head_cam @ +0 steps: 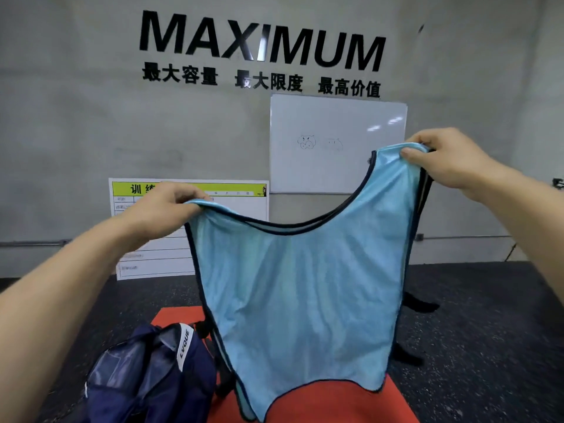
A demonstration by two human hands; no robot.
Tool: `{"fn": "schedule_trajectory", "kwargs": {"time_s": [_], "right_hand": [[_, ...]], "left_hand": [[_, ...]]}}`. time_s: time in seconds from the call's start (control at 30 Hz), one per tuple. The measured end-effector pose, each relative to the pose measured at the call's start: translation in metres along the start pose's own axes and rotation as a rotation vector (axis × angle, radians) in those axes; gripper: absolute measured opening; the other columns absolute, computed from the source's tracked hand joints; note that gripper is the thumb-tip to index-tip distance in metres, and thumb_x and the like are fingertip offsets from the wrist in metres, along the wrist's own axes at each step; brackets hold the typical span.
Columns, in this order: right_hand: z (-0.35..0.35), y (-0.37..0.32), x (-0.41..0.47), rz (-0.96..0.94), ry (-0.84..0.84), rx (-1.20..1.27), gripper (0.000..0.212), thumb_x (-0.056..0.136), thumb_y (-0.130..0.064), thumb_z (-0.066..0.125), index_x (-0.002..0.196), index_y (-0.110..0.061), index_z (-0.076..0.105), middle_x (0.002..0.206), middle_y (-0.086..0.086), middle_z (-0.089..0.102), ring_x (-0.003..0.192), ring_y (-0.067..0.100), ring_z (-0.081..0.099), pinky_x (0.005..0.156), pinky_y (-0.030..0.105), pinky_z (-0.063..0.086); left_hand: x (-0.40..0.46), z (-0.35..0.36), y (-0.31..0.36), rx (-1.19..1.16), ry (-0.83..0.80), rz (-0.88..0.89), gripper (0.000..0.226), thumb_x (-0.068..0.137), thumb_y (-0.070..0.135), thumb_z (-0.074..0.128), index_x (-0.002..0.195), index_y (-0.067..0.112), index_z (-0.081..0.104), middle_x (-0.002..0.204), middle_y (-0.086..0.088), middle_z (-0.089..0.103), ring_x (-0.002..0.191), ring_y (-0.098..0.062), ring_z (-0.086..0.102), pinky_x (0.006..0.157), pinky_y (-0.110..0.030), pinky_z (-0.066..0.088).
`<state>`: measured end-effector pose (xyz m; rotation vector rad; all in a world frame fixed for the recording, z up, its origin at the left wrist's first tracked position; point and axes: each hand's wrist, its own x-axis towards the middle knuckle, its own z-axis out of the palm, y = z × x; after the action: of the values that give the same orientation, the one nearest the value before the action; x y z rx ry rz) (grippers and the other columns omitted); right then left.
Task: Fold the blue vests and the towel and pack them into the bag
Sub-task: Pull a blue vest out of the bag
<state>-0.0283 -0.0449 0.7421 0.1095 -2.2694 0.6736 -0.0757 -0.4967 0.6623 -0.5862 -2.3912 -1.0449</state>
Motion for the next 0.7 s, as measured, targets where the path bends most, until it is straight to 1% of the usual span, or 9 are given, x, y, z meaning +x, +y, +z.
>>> {"fn": "schedule_trajectory", "kwargs": {"time_s": [0.17, 0.23, 0.27, 0.33, 0.43, 0.5, 0.6, 0.67, 0.7], "right_hand": [[-0.017, -0.007, -0.027, -0.007, -0.033, -0.015, 0.021, 0.101, -0.031, 0.061, 0.095, -0.013, 0.07, 0.101, 0.025, 0.067, 0.073, 0.025, 0.052, 0.064, 0.035, 0.041], [-0.022, -0.009, -0.037, -0.009, -0.043, -0.015, 0.02, 0.102, -0.03, 0.061, 0.096, -0.013, 0.07, 0.101, 0.024, 0.067, 0.074, 0.025, 0.054, 0.064, 0.035, 0.042], [-0.024, -0.01, -0.041, -0.011, -0.046, -0.017, 0.02, 0.102, -0.03, 0.06, 0.096, -0.014, 0.07, 0.1, 0.023, 0.068, 0.075, 0.027, 0.055, 0.065, 0.036, 0.042], [-0.029, -0.012, -0.048, -0.017, -0.048, -0.024, 0.018, 0.102, -0.03, 0.06, 0.095, -0.016, 0.071, 0.098, 0.021, 0.069, 0.077, 0.032, 0.058, 0.065, 0.035, 0.042], [-0.034, -0.016, -0.059, -0.026, -0.062, -0.017, 0.016, 0.102, -0.03, 0.061, 0.094, -0.021, 0.072, 0.091, 0.009, 0.069, 0.076, 0.023, 0.059, 0.065, 0.033, 0.043], [-0.036, -0.017, -0.067, -0.032, -0.07, -0.016, 0.015, 0.102, -0.029, 0.061, 0.092, -0.023, 0.071, 0.086, 0.001, 0.067, 0.074, 0.016, 0.056, 0.062, 0.03, 0.042], [-0.041, -0.018, -0.076, -0.042, -0.087, -0.015, 0.016, 0.102, -0.029, 0.061, 0.092, -0.021, 0.071, 0.081, -0.002, 0.066, 0.071, 0.015, 0.053, 0.062, 0.029, 0.04], [-0.046, -0.018, -0.081, -0.05, -0.105, -0.004, 0.017, 0.101, -0.027, 0.062, 0.09, -0.02, 0.071, 0.076, -0.003, 0.063, 0.068, 0.016, 0.051, 0.061, 0.029, 0.039], [-0.049, -0.017, -0.084, -0.055, -0.118, 0.007, 0.016, 0.101, -0.026, 0.062, 0.09, -0.02, 0.072, 0.074, -0.004, 0.063, 0.067, 0.015, 0.052, 0.062, 0.029, 0.04]], "left_hand": [[-0.013, -0.012, 0.02, 0.194, 0.047, 0.089, 0.022, 0.096, 0.007, 0.063, 0.093, 0.026, 0.073, 0.086, 0.008, 0.069, 0.069, 0.003, 0.059, 0.059, -0.012, 0.041], [-0.015, -0.016, 0.023, 0.212, 0.109, 0.136, 0.016, 0.097, 0.014, 0.062, 0.096, 0.028, 0.07, 0.088, 0.004, 0.07, 0.081, -0.014, 0.062, 0.07, -0.028, 0.046], [-0.016, -0.017, 0.026, 0.202, 0.128, 0.141, 0.012, 0.1, 0.019, 0.059, 0.096, 0.025, 0.068, 0.085, -0.001, 0.068, 0.078, -0.021, 0.059, 0.069, -0.033, 0.043], [-0.019, -0.019, 0.034, 0.154, 0.125, 0.134, 0.019, 0.104, 0.028, 0.052, 0.092, 0.019, 0.064, 0.08, -0.009, 0.062, 0.072, -0.022, 0.05, 0.066, -0.035, 0.038], [-0.031, -0.023, 0.047, 0.068, 0.057, 0.131, 0.025, 0.104, 0.032, 0.056, 0.091, 0.013, 0.064, 0.084, -0.013, 0.062, 0.077, -0.017, 0.051, 0.073, -0.037, 0.04], [-0.041, -0.03, 0.051, -0.01, -0.049, 0.12, 0.012, 0.102, 0.022, 0.059, 0.099, 0.016, 0.069, 0.095, -0.005, 0.07, 0.087, -0.014, 0.061, 0.085, -0.038, 0.046], [-0.057, -0.039, 0.053, -0.026, -0.18, 0.089, 0.018, 0.1, 0.009, 0.06, 0.105, 0.021, 0.072, 0.105, -0.004, 0.073, 0.101, -0.021, 0.066, 0.098, -0.045, 0.047], [-0.068, -0.042, 0.056, -0.059, -0.184, 0.083, 0.011, 0.099, 0.022, 0.064, 0.101, 0.022, 0.074, 0.102, -0.006, 0.075, 0.099, -0.026, 0.067, 0.095, -0.047, 0.048], [-0.073, -0.042, 0.059, -0.1, -0.169, 0.083, 0.02, 0.095, 0.038, 0.068, 0.098, 0.019, 0.075, 0.098, -0.009, 0.075, 0.092, -0.026, 0.067, 0.089, -0.047, 0.048]]}}
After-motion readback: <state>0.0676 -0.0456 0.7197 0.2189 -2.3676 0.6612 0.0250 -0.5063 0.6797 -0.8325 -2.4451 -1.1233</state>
